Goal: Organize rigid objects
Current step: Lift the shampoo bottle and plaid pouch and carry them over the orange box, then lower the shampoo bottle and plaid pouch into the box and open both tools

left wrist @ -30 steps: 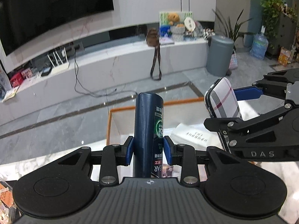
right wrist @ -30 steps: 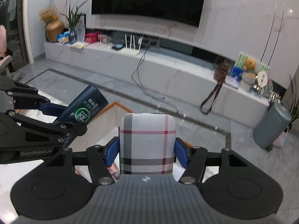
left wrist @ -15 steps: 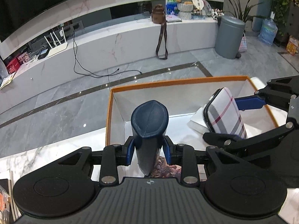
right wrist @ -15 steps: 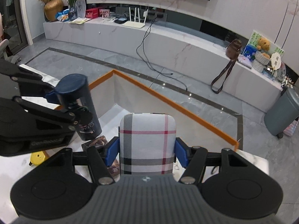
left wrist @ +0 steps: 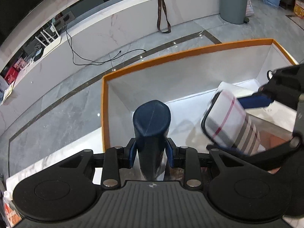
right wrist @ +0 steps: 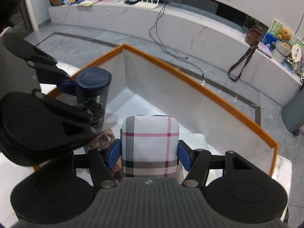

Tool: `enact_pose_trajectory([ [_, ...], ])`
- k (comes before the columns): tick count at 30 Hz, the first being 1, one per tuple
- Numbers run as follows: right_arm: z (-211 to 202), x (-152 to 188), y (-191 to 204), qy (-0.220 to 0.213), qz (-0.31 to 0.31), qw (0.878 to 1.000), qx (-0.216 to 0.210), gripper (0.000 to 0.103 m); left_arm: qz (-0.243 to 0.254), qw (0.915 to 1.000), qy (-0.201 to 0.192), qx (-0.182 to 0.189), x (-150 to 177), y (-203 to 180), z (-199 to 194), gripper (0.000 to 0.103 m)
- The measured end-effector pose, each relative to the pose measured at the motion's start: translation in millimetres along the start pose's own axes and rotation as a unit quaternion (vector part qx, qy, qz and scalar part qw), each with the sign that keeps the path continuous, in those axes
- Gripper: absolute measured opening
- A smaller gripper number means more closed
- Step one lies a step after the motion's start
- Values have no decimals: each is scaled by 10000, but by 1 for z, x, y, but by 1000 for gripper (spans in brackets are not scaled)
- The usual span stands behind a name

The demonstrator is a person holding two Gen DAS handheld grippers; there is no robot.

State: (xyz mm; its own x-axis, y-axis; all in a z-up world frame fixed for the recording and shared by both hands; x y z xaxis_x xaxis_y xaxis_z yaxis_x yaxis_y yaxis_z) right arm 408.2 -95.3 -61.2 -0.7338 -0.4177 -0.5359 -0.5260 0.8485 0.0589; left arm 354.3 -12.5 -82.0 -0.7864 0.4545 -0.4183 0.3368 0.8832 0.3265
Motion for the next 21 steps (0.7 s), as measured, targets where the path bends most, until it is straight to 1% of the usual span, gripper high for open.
enact_pose_trajectory([
  [7, 20, 6, -4, 210, 101, 9997, -46, 62, 256, 9996, -20, -104, -14, -11, 12, 36],
  [8, 21, 6, -5, 255, 136, 9996, -65, 62, 237, 9997, -20, -82, -15, -11, 15, 36],
  [11, 19, 4, -9, 213, 237, 9994, -135, 62, 217, 9998, 6, -52, -18, -11, 22, 37],
  [14, 24, 5, -13, 375, 305, 9987, -132, 63, 177, 9998, 121, 21, -15, -11, 33, 37],
  [16, 22, 5, -14, 309, 339, 9989, -121, 63, 155, 9997, 185, -24, -11, -10, 39, 38],
  [18, 21, 6, -15, 287, 369, 9988, -123, 63, 53, 9997, 218, 1, -9, -7, 41, 41],
  [21, 21, 7, -16, 275, 424, 9986, -135, 63, -45, 9994, 289, 185, -9, -6, 40, 48],
])
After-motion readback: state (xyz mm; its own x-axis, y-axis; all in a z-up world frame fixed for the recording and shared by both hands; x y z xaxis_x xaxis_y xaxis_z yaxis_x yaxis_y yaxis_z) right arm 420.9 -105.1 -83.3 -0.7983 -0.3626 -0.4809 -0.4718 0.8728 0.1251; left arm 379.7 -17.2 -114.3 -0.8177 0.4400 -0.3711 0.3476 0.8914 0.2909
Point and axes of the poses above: each gripper's, at about its wrist camera, not at the fingertips, and z roughly the way its jaws point, y to its left, x to its underside, the point moved 3 cm from there along z, roughly the way its jaws point, and after that the axes turned 4 degrees about -x, right-handed, at the moved point
